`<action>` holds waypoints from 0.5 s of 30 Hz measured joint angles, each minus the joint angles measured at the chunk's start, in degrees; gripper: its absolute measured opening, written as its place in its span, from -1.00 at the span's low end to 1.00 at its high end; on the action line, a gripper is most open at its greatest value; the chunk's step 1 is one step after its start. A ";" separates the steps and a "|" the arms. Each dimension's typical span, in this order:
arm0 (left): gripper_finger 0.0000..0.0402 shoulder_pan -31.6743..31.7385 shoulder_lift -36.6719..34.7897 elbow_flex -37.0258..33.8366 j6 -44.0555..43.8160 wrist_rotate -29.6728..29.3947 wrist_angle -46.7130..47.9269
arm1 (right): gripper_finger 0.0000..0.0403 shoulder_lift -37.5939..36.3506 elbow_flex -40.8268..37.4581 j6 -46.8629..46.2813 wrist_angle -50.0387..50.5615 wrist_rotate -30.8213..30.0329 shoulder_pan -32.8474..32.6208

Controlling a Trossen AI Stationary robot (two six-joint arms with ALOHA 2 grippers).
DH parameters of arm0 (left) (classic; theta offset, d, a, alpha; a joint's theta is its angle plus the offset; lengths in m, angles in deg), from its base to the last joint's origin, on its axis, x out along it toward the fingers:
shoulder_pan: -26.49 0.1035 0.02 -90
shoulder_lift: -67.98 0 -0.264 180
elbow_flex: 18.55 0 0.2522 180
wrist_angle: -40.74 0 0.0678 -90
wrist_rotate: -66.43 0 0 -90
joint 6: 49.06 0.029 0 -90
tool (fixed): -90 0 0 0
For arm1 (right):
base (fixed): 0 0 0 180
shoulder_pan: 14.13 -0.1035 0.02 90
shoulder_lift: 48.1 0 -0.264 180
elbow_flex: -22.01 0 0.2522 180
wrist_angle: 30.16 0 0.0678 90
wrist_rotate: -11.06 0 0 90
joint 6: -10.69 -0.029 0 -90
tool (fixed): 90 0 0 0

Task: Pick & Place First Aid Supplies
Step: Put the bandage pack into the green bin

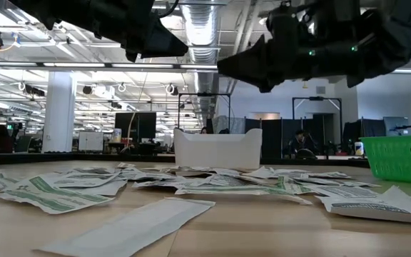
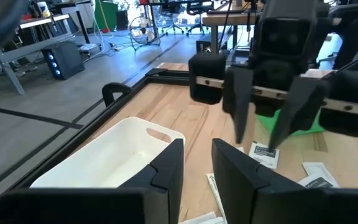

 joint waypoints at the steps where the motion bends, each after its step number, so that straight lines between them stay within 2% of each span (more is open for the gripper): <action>1: -0.57 0.02 0.00 0.00 0.00 0.00 -0.02 | -0.47 0.33 0.42 -0.35 0.86 0.01 0.30; 4: -0.57 0.04 0.00 -0.02 -0.02 0.00 -0.05 | -0.47 1.33 2.96 -3.87 3.66 0.00 0.62; 8: -0.57 0.44 0.00 -0.04 0.00 0.00 -0.63 | -0.47 4.54 11.06 -1.53 9.90 1.44 0.05; 15: -0.57 -0.52 -2.96 0.13 2.86 0.08 1.58 | -0.47 9.46 28.26 1.20 33.04 1.30 1.93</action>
